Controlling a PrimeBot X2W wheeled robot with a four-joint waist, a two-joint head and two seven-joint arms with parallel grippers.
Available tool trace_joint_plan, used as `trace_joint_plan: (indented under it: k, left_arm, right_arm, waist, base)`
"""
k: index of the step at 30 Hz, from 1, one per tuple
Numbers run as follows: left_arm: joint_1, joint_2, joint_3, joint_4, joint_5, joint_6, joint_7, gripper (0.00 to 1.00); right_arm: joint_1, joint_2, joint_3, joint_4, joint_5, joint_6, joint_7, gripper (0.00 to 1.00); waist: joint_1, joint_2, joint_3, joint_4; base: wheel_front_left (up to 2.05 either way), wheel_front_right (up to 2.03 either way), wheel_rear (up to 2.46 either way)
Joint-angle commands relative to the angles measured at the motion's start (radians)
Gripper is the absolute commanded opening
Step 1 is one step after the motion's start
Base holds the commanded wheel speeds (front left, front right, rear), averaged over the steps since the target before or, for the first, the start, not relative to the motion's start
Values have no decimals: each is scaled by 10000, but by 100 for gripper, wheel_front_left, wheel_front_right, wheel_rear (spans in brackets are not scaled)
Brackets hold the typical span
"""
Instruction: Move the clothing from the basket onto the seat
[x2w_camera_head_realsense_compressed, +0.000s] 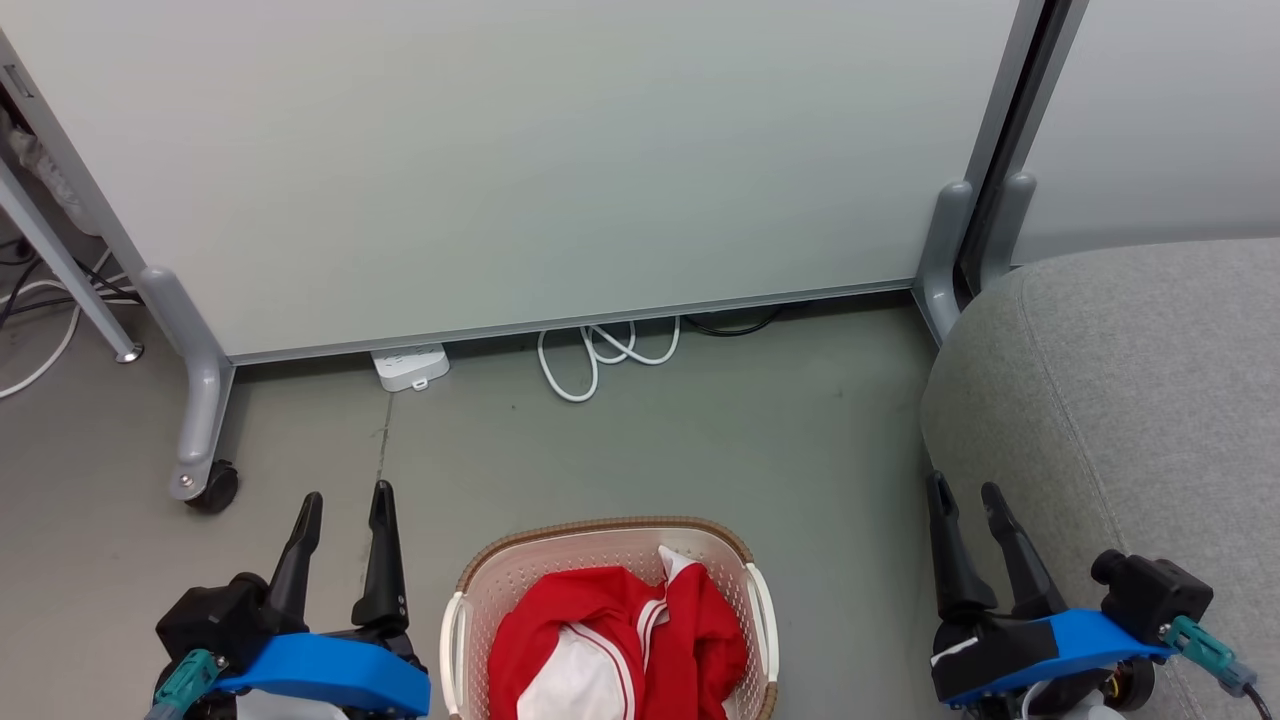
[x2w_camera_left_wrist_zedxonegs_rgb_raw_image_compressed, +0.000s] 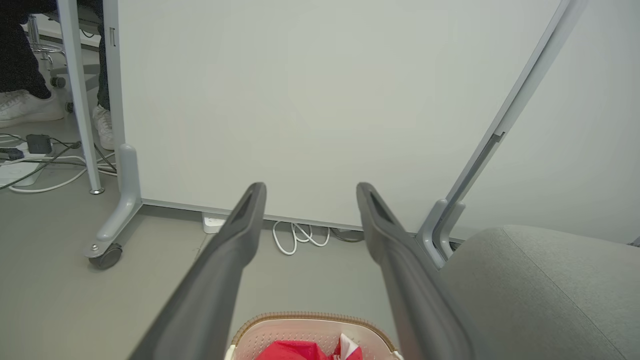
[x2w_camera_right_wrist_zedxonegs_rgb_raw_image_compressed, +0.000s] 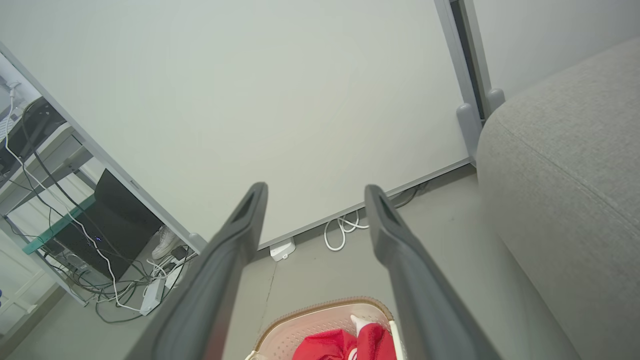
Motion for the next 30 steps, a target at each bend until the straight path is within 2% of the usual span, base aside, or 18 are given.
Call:
trace_joint_plan:
  k: [1,30]
  left_arm:
    - [-258,113,-64,-43,274,50,-92,100]
    - [-272,85,-430,97,2645,240,-716,100]
  right_arm:
    - [-263,-49,37,-44,-267,1,-106,100]
    - [-287,-58,183,262,-2712,-1,-731,100]
  waist:
    - [0,0,0,6]
    - [0,0,48,125]
  base:
    - [0,0,0]
    - [0,0,0]
